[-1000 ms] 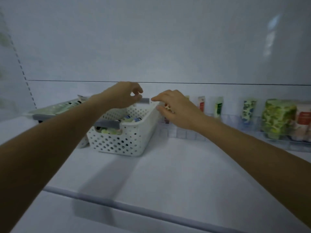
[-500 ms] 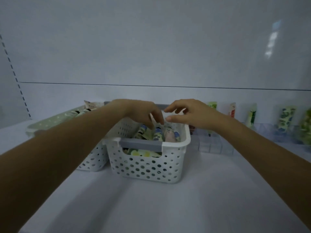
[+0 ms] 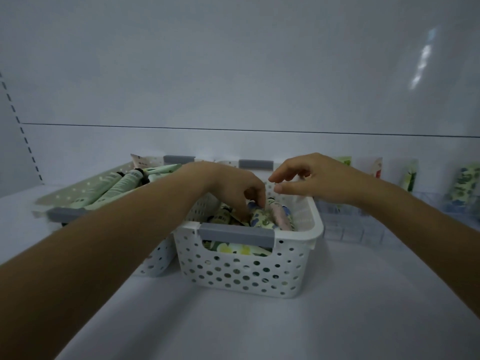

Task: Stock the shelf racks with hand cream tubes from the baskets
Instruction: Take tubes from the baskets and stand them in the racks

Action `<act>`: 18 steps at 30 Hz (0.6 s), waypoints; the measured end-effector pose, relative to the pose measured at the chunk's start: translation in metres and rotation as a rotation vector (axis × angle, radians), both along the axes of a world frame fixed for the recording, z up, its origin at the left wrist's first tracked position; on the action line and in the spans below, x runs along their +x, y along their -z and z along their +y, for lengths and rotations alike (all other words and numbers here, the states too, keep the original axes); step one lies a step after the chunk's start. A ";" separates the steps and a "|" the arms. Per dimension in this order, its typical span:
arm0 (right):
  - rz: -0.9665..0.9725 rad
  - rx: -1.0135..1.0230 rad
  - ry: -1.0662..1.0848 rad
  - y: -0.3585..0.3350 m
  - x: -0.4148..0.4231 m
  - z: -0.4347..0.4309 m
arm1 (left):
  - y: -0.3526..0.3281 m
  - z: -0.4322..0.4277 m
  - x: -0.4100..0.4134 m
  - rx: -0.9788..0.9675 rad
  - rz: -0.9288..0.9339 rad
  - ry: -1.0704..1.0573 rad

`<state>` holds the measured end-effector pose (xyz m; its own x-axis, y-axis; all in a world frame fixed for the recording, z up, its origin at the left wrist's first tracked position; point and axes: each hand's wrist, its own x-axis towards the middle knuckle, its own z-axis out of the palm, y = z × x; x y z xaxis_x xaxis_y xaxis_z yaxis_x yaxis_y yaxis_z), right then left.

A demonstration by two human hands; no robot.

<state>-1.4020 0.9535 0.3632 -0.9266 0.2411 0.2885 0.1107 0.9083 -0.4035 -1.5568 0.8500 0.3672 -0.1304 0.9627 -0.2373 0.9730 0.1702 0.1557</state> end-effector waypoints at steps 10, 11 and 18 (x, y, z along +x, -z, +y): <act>0.010 -0.032 -0.014 0.001 0.000 -0.001 | 0.001 -0.001 0.003 -0.020 -0.017 0.084; 0.009 -0.038 -0.015 0.001 0.000 0.000 | 0.002 0.000 0.003 -0.020 -0.026 0.083; 0.108 -0.010 0.009 0.003 -0.001 0.004 | -0.001 -0.005 -0.004 0.118 -0.077 0.005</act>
